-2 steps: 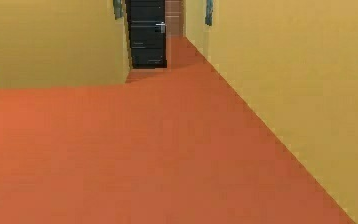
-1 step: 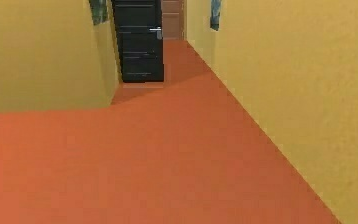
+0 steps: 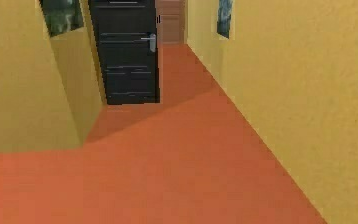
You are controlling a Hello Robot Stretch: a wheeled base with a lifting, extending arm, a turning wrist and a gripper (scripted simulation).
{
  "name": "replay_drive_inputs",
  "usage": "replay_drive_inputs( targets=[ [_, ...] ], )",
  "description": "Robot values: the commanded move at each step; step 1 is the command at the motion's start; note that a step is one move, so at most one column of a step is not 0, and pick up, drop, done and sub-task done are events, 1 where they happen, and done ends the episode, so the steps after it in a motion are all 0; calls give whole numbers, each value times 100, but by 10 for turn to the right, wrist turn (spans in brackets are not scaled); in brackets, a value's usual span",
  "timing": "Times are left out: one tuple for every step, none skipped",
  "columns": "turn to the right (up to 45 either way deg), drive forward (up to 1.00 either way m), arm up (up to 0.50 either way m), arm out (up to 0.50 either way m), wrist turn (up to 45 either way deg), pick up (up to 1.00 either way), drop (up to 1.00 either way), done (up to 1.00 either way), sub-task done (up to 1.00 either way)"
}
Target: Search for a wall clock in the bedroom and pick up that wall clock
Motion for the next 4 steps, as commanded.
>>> replay_drive_inputs(
  targets=[
    [30, 0, 0, 0, 0, 0, 0, 0, 0],
    [0, 100, 0, 0, 0, 0, 0, 0, 0],
    [0, 100, 0, 0, 0, 0, 0, 0, 0],
    [0, 75, 0, 0, 0, 0, 0, 0, 0]
  ],
)
